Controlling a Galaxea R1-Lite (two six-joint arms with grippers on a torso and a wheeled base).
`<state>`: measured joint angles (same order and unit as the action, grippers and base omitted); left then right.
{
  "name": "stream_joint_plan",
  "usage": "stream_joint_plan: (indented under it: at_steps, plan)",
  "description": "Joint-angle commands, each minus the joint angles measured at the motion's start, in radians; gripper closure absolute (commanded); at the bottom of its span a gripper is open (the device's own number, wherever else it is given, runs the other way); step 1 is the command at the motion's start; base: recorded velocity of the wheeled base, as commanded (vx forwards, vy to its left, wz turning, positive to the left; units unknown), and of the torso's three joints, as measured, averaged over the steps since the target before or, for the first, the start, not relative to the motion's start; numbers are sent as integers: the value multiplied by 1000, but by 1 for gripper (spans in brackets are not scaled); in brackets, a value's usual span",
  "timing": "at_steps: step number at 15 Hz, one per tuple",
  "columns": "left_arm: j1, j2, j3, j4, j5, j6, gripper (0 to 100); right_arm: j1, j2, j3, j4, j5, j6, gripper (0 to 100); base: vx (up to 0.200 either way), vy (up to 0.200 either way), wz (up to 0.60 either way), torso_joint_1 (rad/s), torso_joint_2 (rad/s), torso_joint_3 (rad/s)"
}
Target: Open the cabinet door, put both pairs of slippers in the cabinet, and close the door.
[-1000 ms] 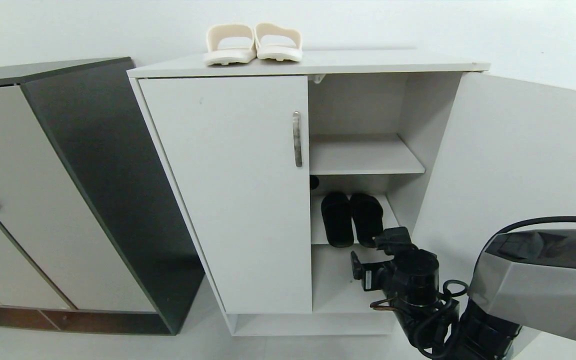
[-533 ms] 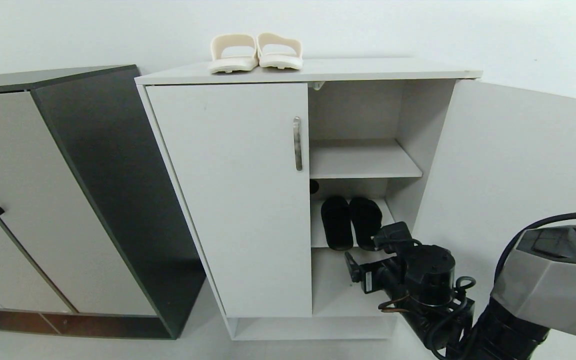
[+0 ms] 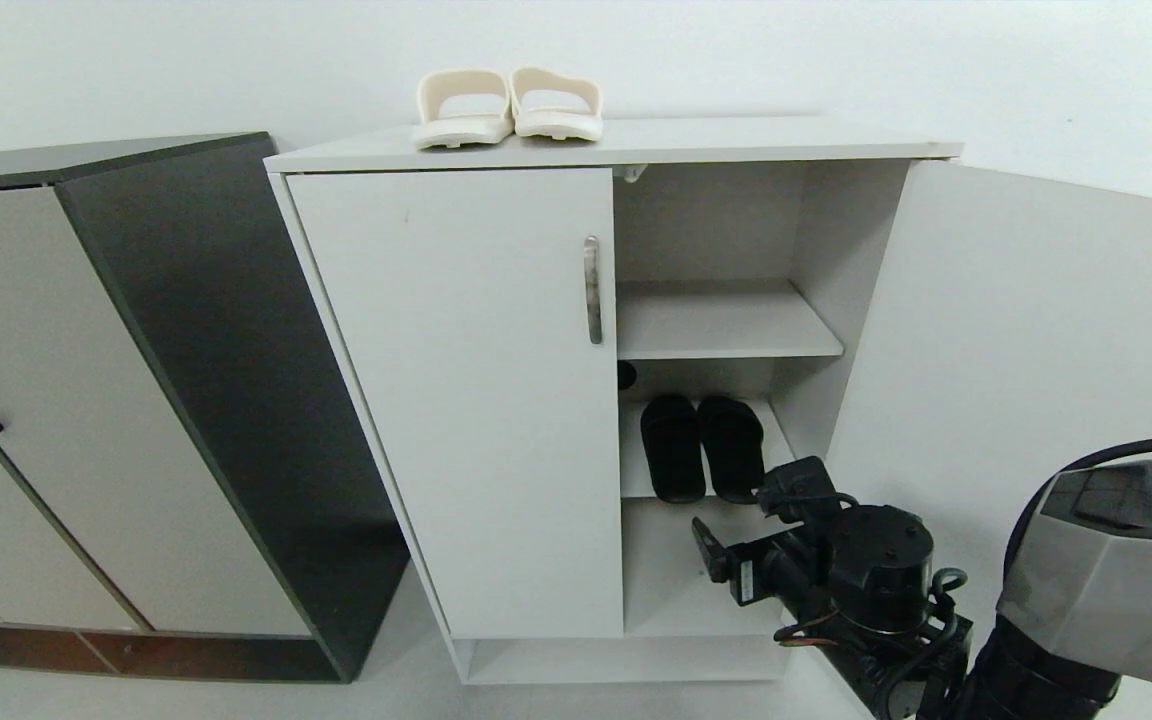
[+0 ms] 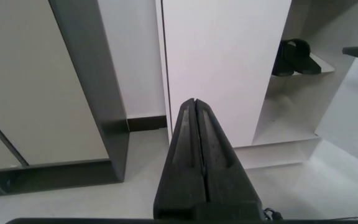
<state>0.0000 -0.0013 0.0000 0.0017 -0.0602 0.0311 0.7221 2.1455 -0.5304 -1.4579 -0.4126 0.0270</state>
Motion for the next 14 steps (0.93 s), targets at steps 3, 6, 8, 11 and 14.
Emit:
stream_joint_plan:
  at_steps: [3, 6, 8, 11, 14]
  plan:
    - [0, 1, 0, 0, 0, 0, 100, -4, 30, 9, -27, 12, 1, 0, -200, 200, 0, 14, 4, 7]
    - [0, 1, 0, 0, 0, -3, 100, -4, 30, 29, -52, 47, -1, 0, -200, 200, 0, 4, 2, -4]
    - [0, 1, 0, 0, 0, -3, 100, -4, 31, 35, -56, 47, -1, 0, -200, 200, 0, 0, 7, 7]
    - [0, 1, 0, 0, 0, -5, 100, -4, 39, 44, -73, 49, -13, 0, -67, 67, 0, -1, 2, -1]
    - [0, 1, 0, 0, 0, -5, 100, -4, 57, 49, -113, 70, -32, 0, 0, 0, 0, 0, 0, 0]
